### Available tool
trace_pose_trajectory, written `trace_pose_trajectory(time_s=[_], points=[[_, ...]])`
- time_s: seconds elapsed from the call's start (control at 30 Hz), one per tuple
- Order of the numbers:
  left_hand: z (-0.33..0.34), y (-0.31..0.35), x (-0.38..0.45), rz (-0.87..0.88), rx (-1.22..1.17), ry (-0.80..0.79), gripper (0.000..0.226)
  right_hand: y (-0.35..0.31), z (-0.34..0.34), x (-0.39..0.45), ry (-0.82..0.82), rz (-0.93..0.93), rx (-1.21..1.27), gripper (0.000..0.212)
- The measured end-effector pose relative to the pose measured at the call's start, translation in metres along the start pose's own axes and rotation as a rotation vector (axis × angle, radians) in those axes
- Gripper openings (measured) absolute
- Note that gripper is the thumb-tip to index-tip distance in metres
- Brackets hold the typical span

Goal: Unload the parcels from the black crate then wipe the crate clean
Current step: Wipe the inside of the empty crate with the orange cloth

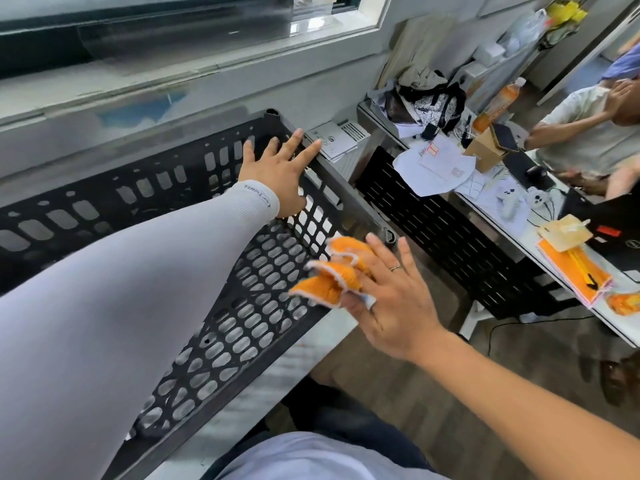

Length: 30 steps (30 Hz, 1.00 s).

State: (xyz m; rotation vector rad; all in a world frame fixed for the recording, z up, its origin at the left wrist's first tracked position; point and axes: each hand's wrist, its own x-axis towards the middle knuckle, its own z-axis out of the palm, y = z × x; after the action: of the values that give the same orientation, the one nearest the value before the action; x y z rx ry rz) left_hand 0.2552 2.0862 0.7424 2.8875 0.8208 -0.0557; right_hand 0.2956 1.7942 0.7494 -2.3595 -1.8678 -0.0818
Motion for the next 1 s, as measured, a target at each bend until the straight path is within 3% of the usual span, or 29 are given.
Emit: trace_pose_trajectory(time_s=[0.13, 0.37, 0.63, 0.8, 1.0], points=[[0.0, 0.001, -0.001, 0.0, 0.003, 0.003, 0.103, 0.026, 0.002, 0.001, 0.054, 0.093, -0.03, 0.061], [0.003, 0.006, -0.005, 0.02, 0.022, 0.034, 0.105, 0.0, 0.012, -0.001, 0.147, 0.174, 0.102, 0.056], [0.005, 0.004, -0.005, 0.019, -0.028, 0.021, 0.108, -0.065, 0.016, -0.013, 0.133, 0.018, 0.232, 0.052], [0.005, 0.003, -0.006, 0.011, -0.059, 0.011, 0.105, -0.029, 0.014, -0.011, 0.066, -0.117, 0.062, 0.058], [0.0, 0.003, -0.006, -0.006, -0.085, -0.053, 0.106, 0.017, 0.004, -0.001, 0.058, 0.009, 0.002, 0.056]])
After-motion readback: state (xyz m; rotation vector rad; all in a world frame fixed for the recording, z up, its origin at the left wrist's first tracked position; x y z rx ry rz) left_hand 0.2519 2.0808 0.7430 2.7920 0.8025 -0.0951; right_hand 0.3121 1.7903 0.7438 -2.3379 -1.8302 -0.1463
